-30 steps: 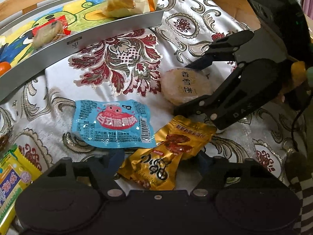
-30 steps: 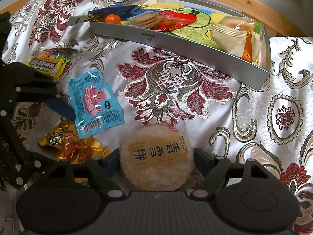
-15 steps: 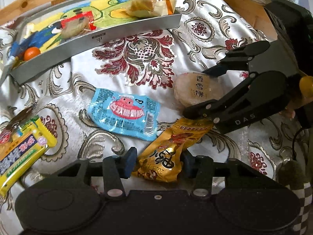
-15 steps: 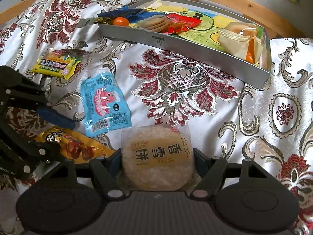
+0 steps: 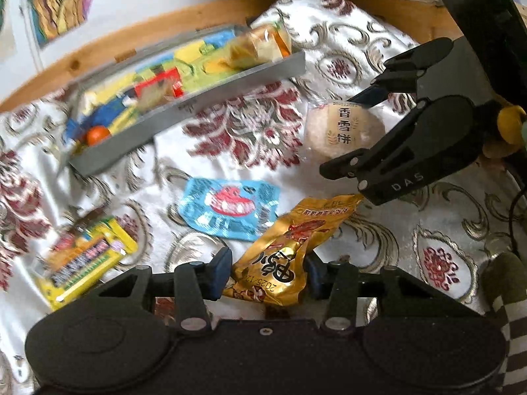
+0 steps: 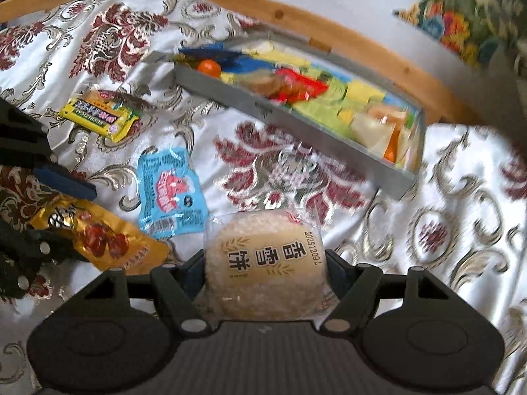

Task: Organize snacks
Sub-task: 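Lift and carry the gold packet and round cake over the grey tray with both tools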

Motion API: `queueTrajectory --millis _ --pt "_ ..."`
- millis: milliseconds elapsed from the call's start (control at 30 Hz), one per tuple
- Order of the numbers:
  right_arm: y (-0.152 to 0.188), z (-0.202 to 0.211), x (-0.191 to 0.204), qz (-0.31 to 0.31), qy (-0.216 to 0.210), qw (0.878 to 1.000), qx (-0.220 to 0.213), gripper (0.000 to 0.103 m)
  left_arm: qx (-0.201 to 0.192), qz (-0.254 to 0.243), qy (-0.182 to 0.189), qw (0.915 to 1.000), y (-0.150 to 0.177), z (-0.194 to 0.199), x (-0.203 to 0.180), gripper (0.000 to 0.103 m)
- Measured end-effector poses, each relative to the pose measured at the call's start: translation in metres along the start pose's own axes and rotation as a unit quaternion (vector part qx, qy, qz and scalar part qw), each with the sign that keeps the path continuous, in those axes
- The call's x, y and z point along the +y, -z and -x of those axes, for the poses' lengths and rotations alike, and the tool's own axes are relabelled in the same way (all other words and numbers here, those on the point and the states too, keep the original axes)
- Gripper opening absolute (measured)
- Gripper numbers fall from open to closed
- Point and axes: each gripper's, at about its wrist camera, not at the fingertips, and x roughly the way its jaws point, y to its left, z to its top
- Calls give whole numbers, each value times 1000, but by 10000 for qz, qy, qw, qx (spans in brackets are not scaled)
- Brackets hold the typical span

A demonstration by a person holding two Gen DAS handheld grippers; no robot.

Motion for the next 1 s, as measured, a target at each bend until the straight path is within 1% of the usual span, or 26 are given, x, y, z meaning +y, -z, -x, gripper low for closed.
queueTrajectory --millis 200,367,633,800,933,1000 --pt "-4 9 0 119 438 9981 -424 77 -415 198 -341 9984 -5 9 7 48" --pt "-6 12 0 172 660 9952 -698 77 -749 707 -377 9940 -10 13 21 48" --pt "-14 19 2 277 980 9878 -1178 77 -1350 1318 -703 9795 -19 19 41 48" --pt "-19 13 -2 231 999 9867 -1259 77 -1556 1747 -761 9693 -28 16 53 48" --pt "-22 12 -6 149 1043 9843 -1419 77 -1735 1763 -914 9646 -37 12 58 48" --pt "-26 10 -9 60 1071 9826 -1515 77 -1860 1819 -954 9608 -47 12 65 48"
